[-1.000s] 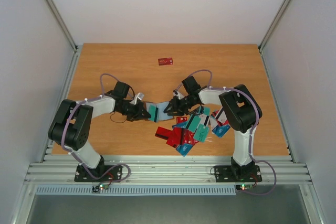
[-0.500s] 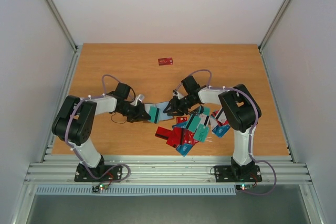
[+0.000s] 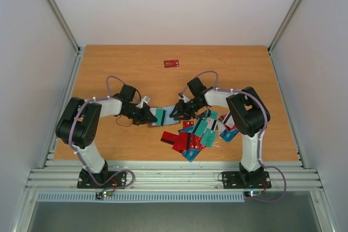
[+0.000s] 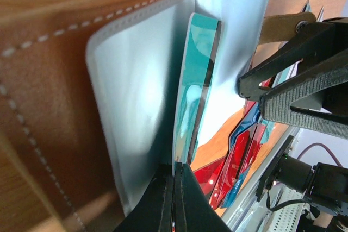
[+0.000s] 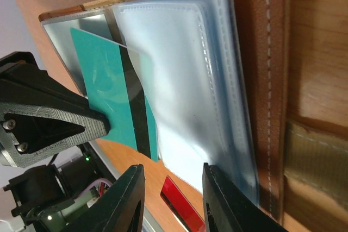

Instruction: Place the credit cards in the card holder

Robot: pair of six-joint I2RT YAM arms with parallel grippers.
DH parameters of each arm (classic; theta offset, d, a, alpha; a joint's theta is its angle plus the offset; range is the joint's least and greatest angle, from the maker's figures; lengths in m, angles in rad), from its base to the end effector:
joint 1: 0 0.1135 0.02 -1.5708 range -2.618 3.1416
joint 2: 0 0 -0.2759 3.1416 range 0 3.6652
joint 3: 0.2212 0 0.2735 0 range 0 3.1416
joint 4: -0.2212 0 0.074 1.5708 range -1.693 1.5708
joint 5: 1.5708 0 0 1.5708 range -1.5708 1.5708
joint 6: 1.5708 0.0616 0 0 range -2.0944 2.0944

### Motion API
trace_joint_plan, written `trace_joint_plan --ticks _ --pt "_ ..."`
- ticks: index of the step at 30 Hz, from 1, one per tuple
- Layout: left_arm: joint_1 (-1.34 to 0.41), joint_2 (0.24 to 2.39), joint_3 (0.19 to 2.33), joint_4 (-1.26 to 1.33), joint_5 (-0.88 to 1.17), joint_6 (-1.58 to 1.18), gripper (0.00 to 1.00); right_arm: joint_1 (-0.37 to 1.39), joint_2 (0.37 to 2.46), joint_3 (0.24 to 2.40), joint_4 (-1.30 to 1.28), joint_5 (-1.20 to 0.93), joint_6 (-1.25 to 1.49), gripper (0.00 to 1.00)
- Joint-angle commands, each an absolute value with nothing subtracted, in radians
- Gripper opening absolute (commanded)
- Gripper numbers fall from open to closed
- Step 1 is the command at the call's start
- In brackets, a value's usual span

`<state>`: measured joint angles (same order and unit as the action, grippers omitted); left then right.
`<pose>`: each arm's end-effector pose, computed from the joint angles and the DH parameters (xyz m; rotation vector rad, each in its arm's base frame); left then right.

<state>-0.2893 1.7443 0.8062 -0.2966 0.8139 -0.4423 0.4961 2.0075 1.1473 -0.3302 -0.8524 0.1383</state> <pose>0.2864 -0.1320 0.0958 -0.0100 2.8450 -1.3142 0.3286 0.2306 0.0940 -0.7245 2.6583 1.3489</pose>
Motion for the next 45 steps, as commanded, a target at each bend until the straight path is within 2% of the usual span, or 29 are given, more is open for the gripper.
trace_joint_plan --ticks 1,7,16,25,45 --pt "-0.293 1.786 0.823 -0.248 0.741 -0.463 0.0 0.484 2.018 1.177 -0.461 -0.785 0.076 0.32" --pt "-0.293 1.796 0.828 -0.248 0.747 -0.47 0.0 0.452 1.966 1.224 -0.548 -0.735 0.024 0.32" --pt "-0.3 1.837 0.862 -0.252 0.748 -0.465 0.0 0.451 2.014 1.298 -0.674 -0.588 -0.088 0.18" --pt "-0.306 1.853 0.877 -0.241 0.742 -0.478 0.0 0.456 2.063 1.255 -0.621 -0.637 -0.059 0.08" --pt "-0.322 1.873 0.897 -0.187 0.739 -0.552 0.0 0.488 2.051 1.2 -0.587 -0.662 -0.025 0.05"
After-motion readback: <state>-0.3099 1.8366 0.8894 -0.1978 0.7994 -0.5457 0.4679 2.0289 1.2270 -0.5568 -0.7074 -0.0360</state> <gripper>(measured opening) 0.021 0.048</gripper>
